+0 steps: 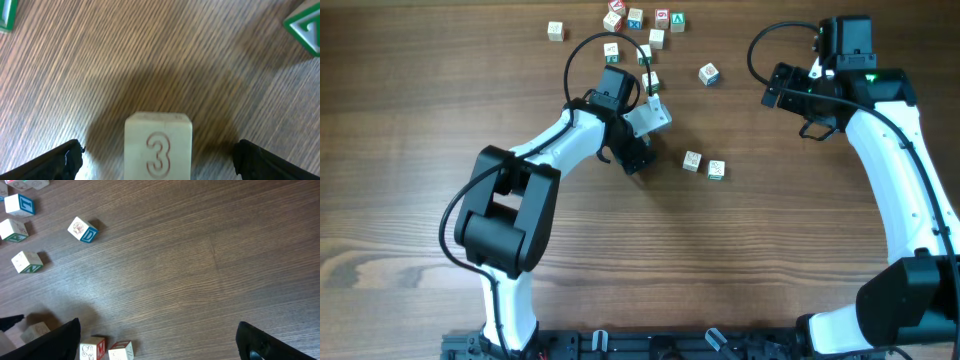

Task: Form a horizontal line

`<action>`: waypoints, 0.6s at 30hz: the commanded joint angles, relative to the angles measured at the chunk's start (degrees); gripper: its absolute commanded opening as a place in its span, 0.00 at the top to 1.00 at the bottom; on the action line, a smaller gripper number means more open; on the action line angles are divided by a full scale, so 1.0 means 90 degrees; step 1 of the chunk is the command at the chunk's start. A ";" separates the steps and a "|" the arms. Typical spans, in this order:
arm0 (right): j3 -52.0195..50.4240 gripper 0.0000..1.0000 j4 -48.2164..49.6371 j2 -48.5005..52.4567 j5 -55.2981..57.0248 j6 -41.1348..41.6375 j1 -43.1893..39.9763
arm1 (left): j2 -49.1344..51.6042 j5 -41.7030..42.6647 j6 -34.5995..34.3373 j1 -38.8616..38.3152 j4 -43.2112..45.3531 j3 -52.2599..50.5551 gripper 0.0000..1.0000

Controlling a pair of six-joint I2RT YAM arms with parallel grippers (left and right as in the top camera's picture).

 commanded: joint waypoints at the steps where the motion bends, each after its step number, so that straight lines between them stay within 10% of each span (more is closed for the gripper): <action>1: 0.0010 0.00 -0.0012 0.0073 0.0112 -0.0061 0.0002 | -0.0398 -0.0204 -0.1256 -0.0022 0.0197 -0.0126 0.00; 5: 0.0010 0.00 -0.0039 0.0073 0.0109 -0.0061 0.0002 | -0.0408 -0.0194 -0.4027 -0.0012 0.0554 -0.0126 0.00; 11: 0.0010 0.00 -0.0095 0.0073 0.0109 -0.0063 0.0005 | -0.0408 -0.0015 -0.5795 -0.0384 0.0549 -0.0126 0.00; 18: 0.0010 0.00 -0.0160 0.0073 -0.0095 -0.0066 0.0005 | -0.0401 -0.1163 -0.9731 -0.0709 -0.0675 -0.0129 0.00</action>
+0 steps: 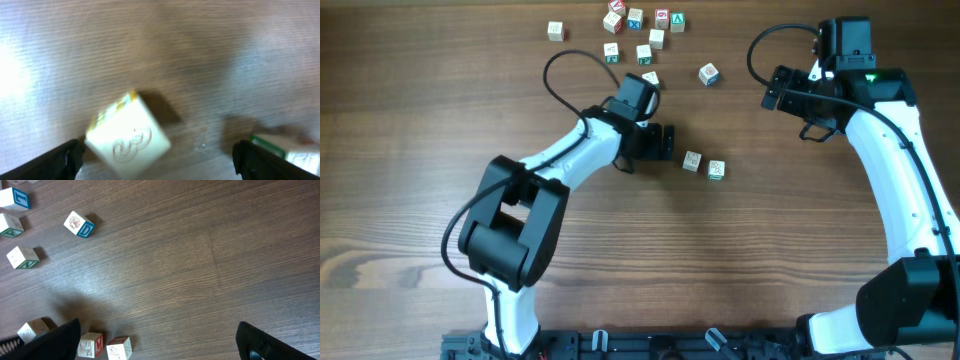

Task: Form a horizontal line

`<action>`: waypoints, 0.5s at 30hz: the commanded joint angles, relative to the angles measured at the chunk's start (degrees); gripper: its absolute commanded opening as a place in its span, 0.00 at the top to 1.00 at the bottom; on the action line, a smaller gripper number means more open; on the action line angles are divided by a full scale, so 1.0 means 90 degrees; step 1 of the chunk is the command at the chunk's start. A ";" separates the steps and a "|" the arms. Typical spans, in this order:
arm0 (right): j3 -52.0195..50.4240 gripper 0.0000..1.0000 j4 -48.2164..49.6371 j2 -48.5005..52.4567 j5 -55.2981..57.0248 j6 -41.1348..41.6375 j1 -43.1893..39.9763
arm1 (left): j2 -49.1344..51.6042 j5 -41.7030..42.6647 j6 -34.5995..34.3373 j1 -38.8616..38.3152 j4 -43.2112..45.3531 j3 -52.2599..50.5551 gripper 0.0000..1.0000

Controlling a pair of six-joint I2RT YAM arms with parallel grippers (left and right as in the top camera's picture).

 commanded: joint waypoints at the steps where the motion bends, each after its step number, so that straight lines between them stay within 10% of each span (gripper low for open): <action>1: 0.0010 0.00 -0.0010 0.0073 -0.0168 -0.0066 0.0005 | -0.0126 -0.0503 -0.2419 -0.0126 -0.0493 -0.0058 0.00; 15: 0.0010 0.00 -0.0231 0.0073 -0.0559 -0.0061 0.0005 | 0.0226 -0.1596 -0.2412 -0.0216 0.0350 -0.0063 0.00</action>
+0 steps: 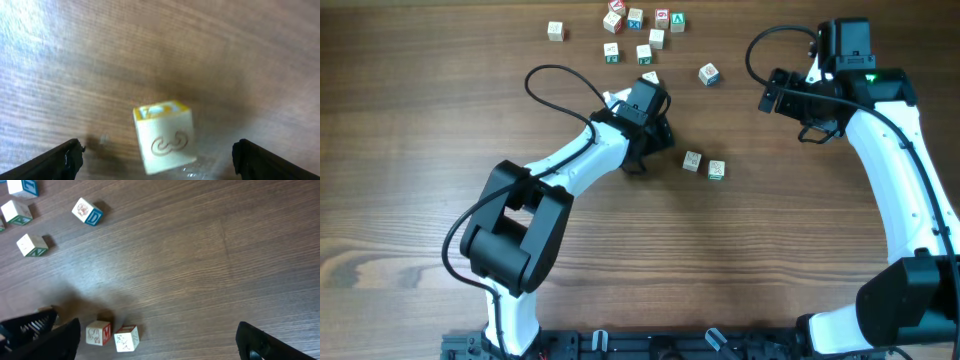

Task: Form a horizontal line

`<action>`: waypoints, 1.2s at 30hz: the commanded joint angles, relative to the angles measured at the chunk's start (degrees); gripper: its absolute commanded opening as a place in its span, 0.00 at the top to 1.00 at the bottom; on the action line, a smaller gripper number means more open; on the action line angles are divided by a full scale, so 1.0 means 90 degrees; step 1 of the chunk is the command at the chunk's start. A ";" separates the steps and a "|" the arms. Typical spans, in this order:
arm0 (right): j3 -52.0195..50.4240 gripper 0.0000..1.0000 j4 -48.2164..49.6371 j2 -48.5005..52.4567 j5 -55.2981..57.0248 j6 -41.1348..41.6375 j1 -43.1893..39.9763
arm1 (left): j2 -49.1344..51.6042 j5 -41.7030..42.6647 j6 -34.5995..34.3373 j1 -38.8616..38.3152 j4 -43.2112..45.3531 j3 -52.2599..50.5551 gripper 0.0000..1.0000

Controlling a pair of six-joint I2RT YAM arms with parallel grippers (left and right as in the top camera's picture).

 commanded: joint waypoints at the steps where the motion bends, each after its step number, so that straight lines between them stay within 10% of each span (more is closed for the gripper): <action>1: 0.0010 0.00 -0.0083 0.0073 -0.0175 -0.0063 0.0005 | 0.0406 -0.0284 -0.0151 0.0019 0.0206 -0.0041 0.03; 4: 0.0010 0.00 -0.0131 0.0073 -0.0175 -0.0063 0.0005 | 0.0634 -0.0158 -0.0083 0.0041 0.0369 -0.0041 0.11; 10: 0.0010 0.00 -0.0185 0.0073 -0.0175 -0.0063 0.0005 | 0.0629 0.0350 -0.0080 0.0075 0.0041 -0.0039 0.73; 14: 0.0010 0.00 -0.0223 0.0073 -0.0172 -0.0063 0.0005 | 0.0595 0.0610 -0.0075 0.0070 -0.0483 -0.0039 0.91; 26: 0.0010 0.00 -0.0396 0.0073 0.0092 -0.0041 0.0000 | 0.0369 0.0962 0.2047 -0.0767 -0.1202 -0.0041 0.80; 36: 0.0010 0.00 -0.0568 0.0073 0.0066 -0.0015 -0.0216 | 0.0369 0.0362 0.2120 -0.1018 -0.0352 -0.0041 0.79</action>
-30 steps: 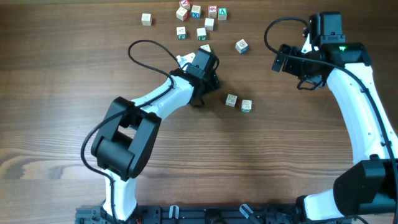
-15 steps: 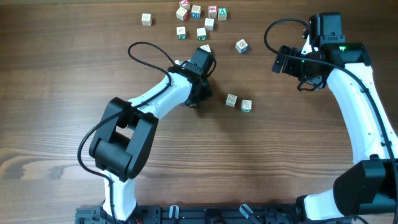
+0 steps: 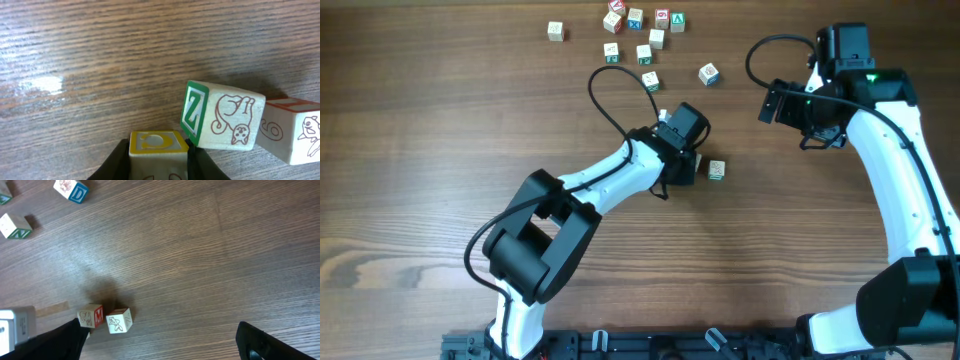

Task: Form a horizontal line

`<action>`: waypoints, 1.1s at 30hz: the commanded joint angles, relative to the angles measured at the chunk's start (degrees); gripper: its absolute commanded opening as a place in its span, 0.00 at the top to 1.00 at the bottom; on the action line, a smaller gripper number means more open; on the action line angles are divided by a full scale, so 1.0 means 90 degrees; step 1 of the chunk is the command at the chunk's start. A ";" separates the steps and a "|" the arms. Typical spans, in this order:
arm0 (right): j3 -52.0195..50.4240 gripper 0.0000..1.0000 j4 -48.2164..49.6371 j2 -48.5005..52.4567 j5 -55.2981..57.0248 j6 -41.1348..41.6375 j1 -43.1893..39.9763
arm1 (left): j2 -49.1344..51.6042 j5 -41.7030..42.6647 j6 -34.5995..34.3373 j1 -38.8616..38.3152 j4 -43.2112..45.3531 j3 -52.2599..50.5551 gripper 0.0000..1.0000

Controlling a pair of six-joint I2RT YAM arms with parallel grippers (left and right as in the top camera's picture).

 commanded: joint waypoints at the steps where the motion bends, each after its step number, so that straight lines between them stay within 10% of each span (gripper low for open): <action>1: 0.0010 0.00 -0.0005 0.0073 0.0112 -0.0007 -0.0160 | 0.0211 -0.0253 0.0202 0.0061 0.0078 -0.0148 0.79; 13: 0.0010 0.00 0.0032 0.0073 0.0114 -0.0044 -0.0175 | 0.0214 -0.1280 0.0556 0.0053 -0.1098 -0.0165 0.93; 18: 0.0010 0.00 0.0061 0.0073 0.0112 -0.0044 -0.0175 | 0.0214 -0.1659 0.0765 0.0126 0.0002 -0.0187 0.92; 33: 0.0010 0.00 -0.0022 0.0073 0.0112 -0.0056 -0.0175 | 0.0338 0.0561 0.1960 0.0160 0.0668 -0.0189 0.96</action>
